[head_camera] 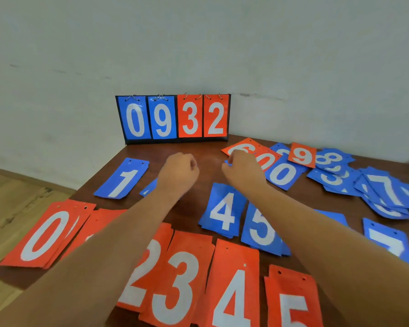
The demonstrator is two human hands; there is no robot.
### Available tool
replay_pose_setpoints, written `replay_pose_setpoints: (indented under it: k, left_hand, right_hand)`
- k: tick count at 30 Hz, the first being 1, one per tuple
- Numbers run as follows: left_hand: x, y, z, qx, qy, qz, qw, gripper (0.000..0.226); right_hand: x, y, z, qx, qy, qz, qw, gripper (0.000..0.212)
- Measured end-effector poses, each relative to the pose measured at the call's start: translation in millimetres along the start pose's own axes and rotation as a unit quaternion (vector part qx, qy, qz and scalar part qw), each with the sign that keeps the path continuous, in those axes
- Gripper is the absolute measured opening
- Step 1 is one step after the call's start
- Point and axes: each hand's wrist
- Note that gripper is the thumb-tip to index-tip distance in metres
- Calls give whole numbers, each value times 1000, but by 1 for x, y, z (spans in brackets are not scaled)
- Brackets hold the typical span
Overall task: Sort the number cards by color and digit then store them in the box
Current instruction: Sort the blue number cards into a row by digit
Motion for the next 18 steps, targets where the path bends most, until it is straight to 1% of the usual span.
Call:
replay_pose_setpoints:
  k: [2,4,5,6,8,9,10,11,13,14,15,16,17,18]
  left_hand:
    - [1,30,14,-6,-36,12,999,15]
    - [5,58,33,2,-75,38,996,18]
    - [7,69,44,6,-92,55,994,20]
    - [9,79,54,11,-108,71,992,24]
    - [12,94,69,27,-148,80,985,34]
    - [14,99,76,34,-163,82,983,38]
    - [14,103,81,44,-172,87,980,39]
    - [14,107,84,48,-167,94,980,39]
    - [13,113,89,37,-130,103,985,32]
    - [11,117,90,22,-105,98,989,28]
    - [9,122,88,-12,-86,77,993,26]
    - [7,127,86,-72,-91,21,993,27]
    - [6,132,81,-167,-124,-68,976,29]
    - [6,136,77,-292,-186,-170,923,31]
  right_hand:
    - [0,38,-15,-22,11,27,999,27]
    - [-2,76,-23,-57,3,38,998,21]
    - [-5,91,-27,-79,-7,36,996,23]
    - [-7,106,-28,-98,-22,30,994,33]
    - [-12,124,-29,-124,-70,25,989,59]
    - [-15,130,-30,-133,-90,23,987,64]
    - [-17,134,-30,-142,-99,14,985,64]
    - [-18,137,-30,-151,-102,0,983,56]
    - [-23,140,-32,-179,-83,-38,980,34]
    - [-25,138,-34,-200,-63,-53,976,28]
    - [-27,137,-38,-224,-35,-62,972,26]
    - [-30,135,-41,-240,5,-72,968,25]
    - [-32,133,-45,-238,58,-88,966,25]
    - [-35,132,-48,-214,104,-114,965,23]
Point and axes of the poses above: each hand's wrist, its own x-axis towards the middle knuckle, its own z-axis out of the palm, y = z × x, and after that the axes turned 11 degrees about -z, right-handed
